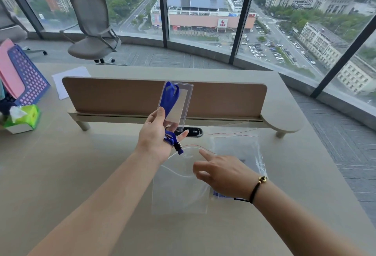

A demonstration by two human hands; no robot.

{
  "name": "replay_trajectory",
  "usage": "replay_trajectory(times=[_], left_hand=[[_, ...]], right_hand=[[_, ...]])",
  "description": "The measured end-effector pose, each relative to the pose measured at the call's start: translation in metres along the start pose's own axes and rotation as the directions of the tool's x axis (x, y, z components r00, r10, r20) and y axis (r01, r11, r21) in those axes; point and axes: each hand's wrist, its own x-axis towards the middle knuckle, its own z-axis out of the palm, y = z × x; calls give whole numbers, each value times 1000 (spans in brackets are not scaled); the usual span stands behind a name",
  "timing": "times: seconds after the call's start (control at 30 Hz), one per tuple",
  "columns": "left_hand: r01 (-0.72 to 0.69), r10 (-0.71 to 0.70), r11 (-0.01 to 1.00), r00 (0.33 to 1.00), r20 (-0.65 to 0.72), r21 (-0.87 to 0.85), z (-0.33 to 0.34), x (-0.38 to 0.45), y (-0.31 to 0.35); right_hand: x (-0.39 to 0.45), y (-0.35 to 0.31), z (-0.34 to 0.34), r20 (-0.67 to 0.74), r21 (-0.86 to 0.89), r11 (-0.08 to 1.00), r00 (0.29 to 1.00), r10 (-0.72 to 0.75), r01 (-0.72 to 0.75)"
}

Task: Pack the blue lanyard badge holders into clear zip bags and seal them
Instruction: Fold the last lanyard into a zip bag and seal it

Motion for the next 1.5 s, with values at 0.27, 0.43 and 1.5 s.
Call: replay_trajectory(times=[0.27, 0.43, 1.5], left_hand=[[-265, 186, 846, 960, 208, 462, -5, -6, -20], [-483, 177, 368, 875, 451, 795, -19, -4, -20], [-456, -210, -458, 890, 405, 763, -28, 19, -10]], right_hand=[[-4, 11, 3, -79, 75, 997, 997, 19, -13], [-5, 21, 7, -120, 224, 972, 988, 98, -69], [1, 34, 16, -109, 391, 905, 969, 223, -165]])
